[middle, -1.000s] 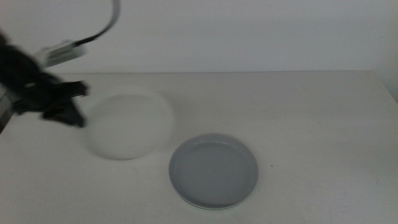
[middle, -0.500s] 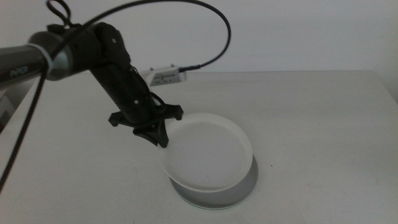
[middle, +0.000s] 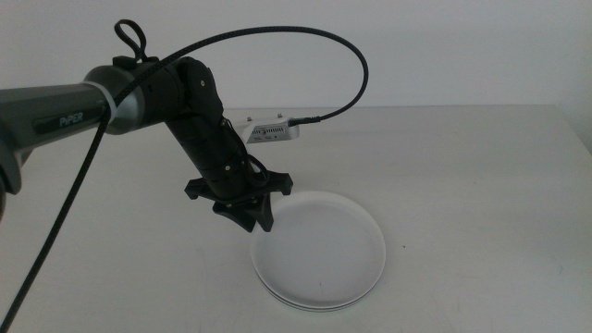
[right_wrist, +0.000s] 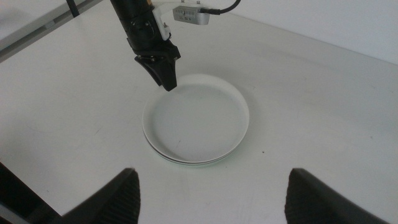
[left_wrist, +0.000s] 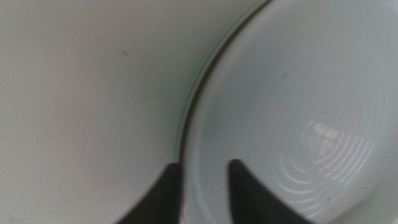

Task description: Stack the three bowls on top of each other.

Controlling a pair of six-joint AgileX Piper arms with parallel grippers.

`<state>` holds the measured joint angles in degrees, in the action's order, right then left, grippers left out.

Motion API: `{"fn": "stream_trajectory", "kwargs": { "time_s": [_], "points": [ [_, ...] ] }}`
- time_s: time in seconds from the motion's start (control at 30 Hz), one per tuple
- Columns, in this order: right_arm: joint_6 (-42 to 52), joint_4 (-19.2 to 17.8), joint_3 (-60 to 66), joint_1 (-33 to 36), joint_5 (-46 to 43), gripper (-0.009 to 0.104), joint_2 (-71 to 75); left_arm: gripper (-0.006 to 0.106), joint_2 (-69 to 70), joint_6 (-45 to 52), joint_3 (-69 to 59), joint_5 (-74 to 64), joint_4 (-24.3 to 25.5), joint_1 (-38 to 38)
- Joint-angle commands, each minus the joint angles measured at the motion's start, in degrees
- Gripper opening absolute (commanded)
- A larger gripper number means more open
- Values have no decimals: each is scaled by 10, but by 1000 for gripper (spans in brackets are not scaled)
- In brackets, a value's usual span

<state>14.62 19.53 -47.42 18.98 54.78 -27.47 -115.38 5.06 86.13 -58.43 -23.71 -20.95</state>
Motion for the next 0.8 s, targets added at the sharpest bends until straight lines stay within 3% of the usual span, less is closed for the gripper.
{"fn": "stream_trajectory", "kwargs": {
  "time_s": [0.0, 0.1, 0.2, 0.27, 0.77],
  "points": [
    [8, 6, -12, -4, -34, 59, -6, 51, 37, 0, 18, -4, -20, -4],
    [8, 6, -12, -4, -34, 59, -6, 78, 50, 17, 18, -15, -18, -1],
    [8, 6, -12, -4, -34, 59, -6, 96, 78, 28, 18, -20, -17, 8],
    [8, 6, -12, -4, -34, 59, -6, 103, 100, 28, 18, -25, -14, 14],
    [9, 6, -12, -4, -34, 59, -6, 104, 267, 29, 18, -1, 34, 73]
  ]
}}
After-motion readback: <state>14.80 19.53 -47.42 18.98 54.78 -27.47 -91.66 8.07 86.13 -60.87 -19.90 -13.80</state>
